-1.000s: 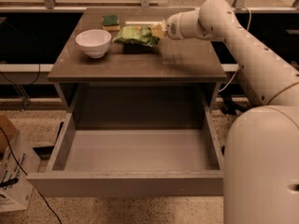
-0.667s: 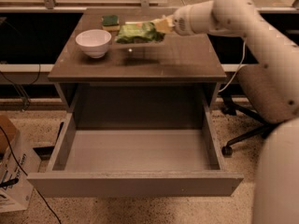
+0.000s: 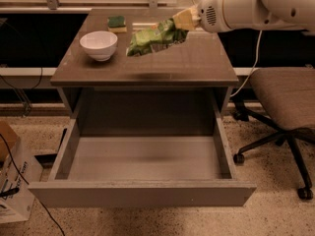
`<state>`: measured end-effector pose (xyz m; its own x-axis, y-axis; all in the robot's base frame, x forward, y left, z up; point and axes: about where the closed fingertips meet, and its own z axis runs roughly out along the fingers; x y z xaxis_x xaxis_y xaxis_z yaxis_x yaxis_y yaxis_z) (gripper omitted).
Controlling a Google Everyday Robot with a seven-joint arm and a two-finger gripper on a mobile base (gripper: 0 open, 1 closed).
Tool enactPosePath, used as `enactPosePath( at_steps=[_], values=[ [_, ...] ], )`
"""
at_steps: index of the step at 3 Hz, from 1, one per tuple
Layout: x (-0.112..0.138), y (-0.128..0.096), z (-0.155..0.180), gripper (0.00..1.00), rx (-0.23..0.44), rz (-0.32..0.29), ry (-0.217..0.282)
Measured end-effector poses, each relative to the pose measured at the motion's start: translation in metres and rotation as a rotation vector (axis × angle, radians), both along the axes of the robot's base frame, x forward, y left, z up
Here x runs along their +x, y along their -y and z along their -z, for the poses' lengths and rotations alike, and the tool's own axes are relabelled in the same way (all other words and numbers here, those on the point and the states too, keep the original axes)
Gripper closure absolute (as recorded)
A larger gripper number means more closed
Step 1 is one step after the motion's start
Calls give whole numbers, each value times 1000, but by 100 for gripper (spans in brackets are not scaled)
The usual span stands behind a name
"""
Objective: Place green jalapeno chip bag into top drawer
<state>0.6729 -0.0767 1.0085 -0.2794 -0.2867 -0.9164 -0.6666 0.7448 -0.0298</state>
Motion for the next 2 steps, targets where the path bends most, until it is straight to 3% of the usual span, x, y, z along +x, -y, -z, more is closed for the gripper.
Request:
enactPosePath(
  at_steps=[1,2],
  values=[
    [-69,-28,-17,100,-16,49,-43],
    [-139,-69,1,100,-37,76,-139]
  ],
)
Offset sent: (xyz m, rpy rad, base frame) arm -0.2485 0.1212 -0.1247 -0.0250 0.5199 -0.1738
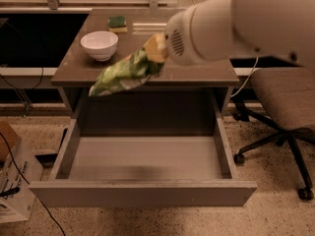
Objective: Place green jalapeno chip bag into top drawer
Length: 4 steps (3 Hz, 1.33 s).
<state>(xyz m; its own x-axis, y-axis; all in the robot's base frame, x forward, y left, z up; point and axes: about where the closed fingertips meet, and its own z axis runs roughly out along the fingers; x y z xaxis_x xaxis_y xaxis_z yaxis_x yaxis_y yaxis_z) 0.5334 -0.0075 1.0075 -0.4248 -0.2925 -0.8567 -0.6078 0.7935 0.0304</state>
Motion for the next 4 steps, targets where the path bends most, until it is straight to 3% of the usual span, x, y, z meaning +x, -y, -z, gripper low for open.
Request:
enactPosePath(
  at_steps=[1,2,3,4],
  values=[
    [-49,-31,64,100,29,47,-171],
    [-67,-41,129,100,63,78,-301],
    [-62,-34,191,100,114,100,-384],
    [-54,-21,223,100,137,101,-409]
  ],
)
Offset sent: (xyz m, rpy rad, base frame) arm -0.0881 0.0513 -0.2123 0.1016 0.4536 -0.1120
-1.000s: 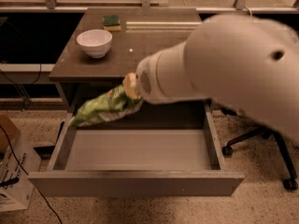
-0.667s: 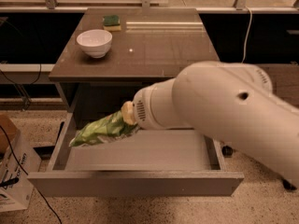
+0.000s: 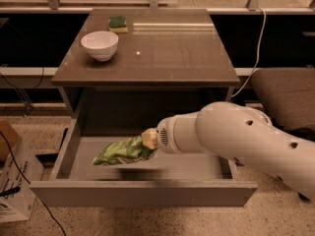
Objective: Place green jalapeno chip bag into top drawer
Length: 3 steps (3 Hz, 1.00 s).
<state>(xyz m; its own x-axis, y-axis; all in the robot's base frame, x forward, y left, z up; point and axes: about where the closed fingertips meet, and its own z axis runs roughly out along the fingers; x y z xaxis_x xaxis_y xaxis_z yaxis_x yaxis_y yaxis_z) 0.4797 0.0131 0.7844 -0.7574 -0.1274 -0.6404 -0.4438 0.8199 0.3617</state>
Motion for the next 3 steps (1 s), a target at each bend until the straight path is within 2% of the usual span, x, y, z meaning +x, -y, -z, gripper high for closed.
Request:
enactPosePath(
  at_steps=[1,2,3],
  values=[
    [11,19,33,81,40,-12,-34],
    [23,41,57,58,79,-33,-61],
    [24,40,61,27,83,-43,-65]
  ],
)
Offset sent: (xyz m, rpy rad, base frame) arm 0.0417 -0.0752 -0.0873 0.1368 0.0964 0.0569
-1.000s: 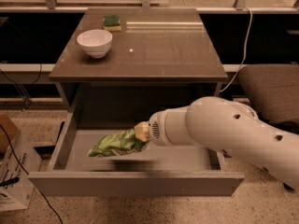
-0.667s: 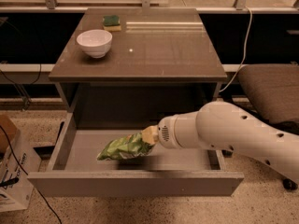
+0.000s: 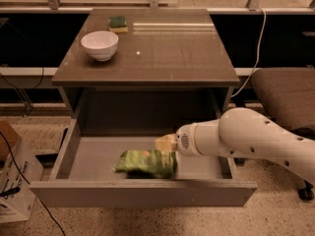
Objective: Place green jalapeno chip bag into top drawer
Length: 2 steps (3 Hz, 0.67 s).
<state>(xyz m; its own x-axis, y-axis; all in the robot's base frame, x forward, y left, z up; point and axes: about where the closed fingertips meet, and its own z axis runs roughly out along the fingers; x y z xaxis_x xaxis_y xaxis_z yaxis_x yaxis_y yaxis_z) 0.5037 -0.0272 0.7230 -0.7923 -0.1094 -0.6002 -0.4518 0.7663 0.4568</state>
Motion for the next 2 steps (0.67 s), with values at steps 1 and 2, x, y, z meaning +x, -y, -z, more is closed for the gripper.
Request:
enactPosePath(
  at_steps=[1,2],
  values=[
    [0,-1,0,4,0,-2,0],
    [0,-2,0,0,-1,-4,1]
  ],
)
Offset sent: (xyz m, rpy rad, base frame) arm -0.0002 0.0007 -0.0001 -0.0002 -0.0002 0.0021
